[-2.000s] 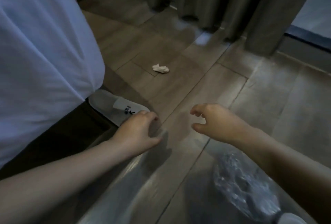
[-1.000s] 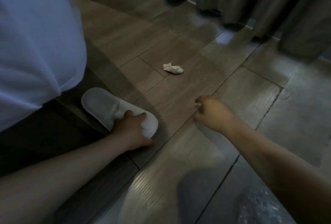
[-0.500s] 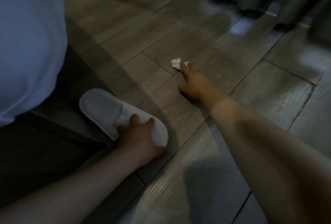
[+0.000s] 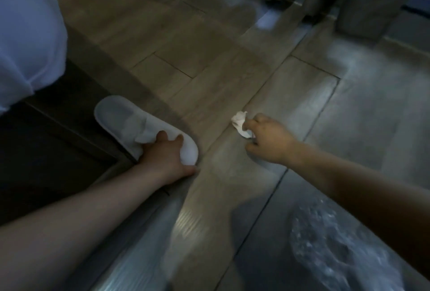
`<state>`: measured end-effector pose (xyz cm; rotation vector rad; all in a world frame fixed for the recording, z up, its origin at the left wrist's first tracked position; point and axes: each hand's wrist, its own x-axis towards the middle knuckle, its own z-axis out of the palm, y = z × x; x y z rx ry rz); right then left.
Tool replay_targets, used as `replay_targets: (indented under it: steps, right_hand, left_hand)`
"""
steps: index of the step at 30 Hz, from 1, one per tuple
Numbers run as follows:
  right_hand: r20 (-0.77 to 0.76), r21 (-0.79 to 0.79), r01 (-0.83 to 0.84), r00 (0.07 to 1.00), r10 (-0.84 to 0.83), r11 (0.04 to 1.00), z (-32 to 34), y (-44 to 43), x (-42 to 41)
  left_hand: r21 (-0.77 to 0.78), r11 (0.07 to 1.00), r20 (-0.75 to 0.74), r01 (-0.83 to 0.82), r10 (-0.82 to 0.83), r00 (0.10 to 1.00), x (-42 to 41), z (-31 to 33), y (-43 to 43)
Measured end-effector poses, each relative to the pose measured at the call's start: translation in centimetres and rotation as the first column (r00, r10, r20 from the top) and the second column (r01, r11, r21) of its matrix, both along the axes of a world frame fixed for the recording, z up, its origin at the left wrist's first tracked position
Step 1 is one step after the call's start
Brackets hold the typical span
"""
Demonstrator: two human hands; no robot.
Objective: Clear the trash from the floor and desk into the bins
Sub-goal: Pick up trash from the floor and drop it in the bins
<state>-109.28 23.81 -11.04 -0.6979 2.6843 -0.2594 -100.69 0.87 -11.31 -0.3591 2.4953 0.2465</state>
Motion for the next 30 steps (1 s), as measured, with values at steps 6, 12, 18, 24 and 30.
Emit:
replay_targets:
  steps: [6, 12, 18, 24, 30]
  right_hand:
    - [0.062, 0.024, 0.119, 0.991, -0.120, 0.993, 1.1, 5.3, 7.7]
    - [0.059, 0.067, 0.173, 0.982, -0.177, 0.983, 2.8, 10.2, 12.4]
    - [-0.078, -0.079, 0.317, 0.943, -0.323, 0.945, 3.9, 13.4, 15.1]
    - [0.268, 0.180, 0.604, 0.729, -0.630, 0.776, 2.7, 13.9, 15.8]
    - [0.231, 0.085, 0.492, 0.836, -0.497, 0.867, 1.1, 14.6, 19.7]
  left_hand:
    - [0.030, 0.952, -0.011, 0.305, -0.304, 0.952, 3.9, 1.1, 6.2]
    - [0.105, 0.866, 0.015, 0.490, -0.494, 0.870, 7.0, 1.5, 10.6]
    - [0.160, 0.777, -0.052, 0.608, -0.609, 0.792, 8.5, 2.2, 11.2]
    - [0.151, 0.865, -0.246, 0.478, -0.436, 0.866, 7.6, 3.7, 10.4]
    - [0.132, 0.940, -0.144, 0.314, -0.295, 0.945, 6.3, 1.3, 11.2]
